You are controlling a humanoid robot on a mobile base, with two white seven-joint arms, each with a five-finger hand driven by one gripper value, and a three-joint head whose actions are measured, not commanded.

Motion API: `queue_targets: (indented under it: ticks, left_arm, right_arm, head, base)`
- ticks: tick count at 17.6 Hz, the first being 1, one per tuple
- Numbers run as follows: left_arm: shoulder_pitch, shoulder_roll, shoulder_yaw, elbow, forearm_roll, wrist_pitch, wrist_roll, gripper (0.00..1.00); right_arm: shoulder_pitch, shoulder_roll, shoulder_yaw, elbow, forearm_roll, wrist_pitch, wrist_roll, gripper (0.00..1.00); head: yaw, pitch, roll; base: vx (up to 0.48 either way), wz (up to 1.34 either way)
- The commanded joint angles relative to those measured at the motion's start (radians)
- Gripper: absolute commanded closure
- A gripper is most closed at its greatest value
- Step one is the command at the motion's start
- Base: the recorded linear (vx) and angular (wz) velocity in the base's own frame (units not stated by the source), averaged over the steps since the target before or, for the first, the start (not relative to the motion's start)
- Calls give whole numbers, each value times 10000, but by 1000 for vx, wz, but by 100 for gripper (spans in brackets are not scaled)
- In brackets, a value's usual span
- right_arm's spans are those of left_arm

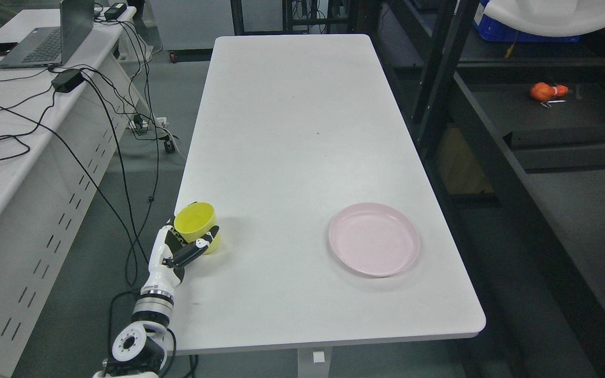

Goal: Place yellow IKEA cup on middle right shelf
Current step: 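Lift the yellow cup off the table with the left hand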

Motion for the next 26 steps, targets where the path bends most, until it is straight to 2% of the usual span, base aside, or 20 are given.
queue_targets:
  ticks: [1,4,7,26]
  left_arm:
    - [450,175,330,-1907,1827,-781,51,100]
    - [1032,175,146,-3382,2016,-812,51,100]
    - [1310,175,68,-4045,2000,-843,51,100]
    - [1479,175,-207,-4122,1985,-873,51,100]
  right_arm:
    - [138,-175,169,0,-245,7,7,1]
    - [138,-175,169,0,-245,7,7,1]
    - [138,-175,169,0,-245,7,7,1]
    - [138,-175,169,0,-245,7,7,1]
  head:
    - [0,0,0]
    - [0,0,0]
    - [0,0,0]
    - [0,0,0]
  base:
    - [-7,-36]
    - [-6,-65]
    - [-4,22]
    - [-16,2]
